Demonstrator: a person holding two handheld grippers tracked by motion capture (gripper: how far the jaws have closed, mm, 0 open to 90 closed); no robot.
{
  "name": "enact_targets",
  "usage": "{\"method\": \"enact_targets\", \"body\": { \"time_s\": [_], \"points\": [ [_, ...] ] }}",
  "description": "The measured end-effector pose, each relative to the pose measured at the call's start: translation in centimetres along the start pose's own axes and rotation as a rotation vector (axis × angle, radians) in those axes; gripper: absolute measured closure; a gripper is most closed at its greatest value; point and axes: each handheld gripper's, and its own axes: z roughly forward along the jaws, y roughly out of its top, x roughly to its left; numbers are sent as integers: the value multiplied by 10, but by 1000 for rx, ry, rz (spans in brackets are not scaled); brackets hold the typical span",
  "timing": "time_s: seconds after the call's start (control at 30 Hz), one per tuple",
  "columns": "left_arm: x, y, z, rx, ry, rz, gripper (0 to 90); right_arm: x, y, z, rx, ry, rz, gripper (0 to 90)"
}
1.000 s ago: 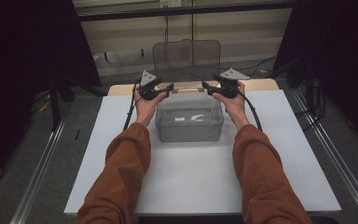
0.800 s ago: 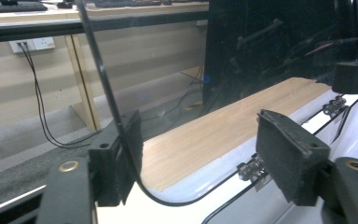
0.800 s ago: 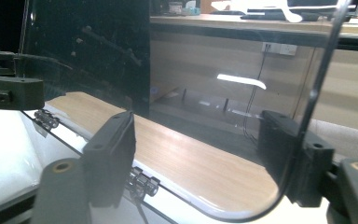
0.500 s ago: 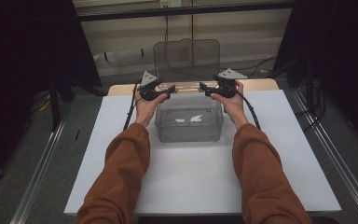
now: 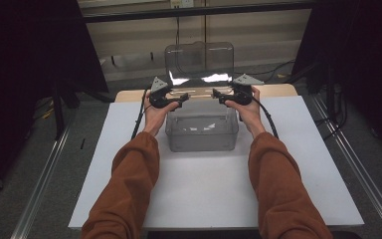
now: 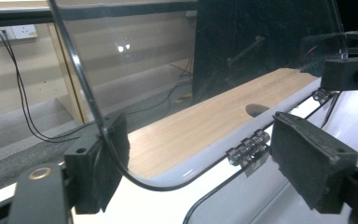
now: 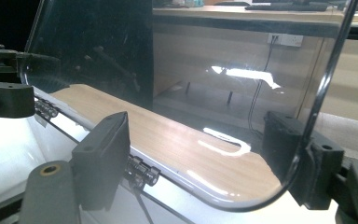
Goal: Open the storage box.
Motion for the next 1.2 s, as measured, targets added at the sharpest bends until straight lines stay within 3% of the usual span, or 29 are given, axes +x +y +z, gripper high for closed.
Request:
{"method": "enact_targets", "body": {
  "time_s": [0.43,0.93,1.2],
  "points": [
    [-1,-2,1,14,-8,-11,138,1,-3,1,22,20,19,175],
    [2,-9,3,78,-11,-34,99,-2,-7,2,33,35,132,123],
    [-1,-9,4,91,-10,-28,88,-2,-7,2,44,28,155,115]
  ]
}}
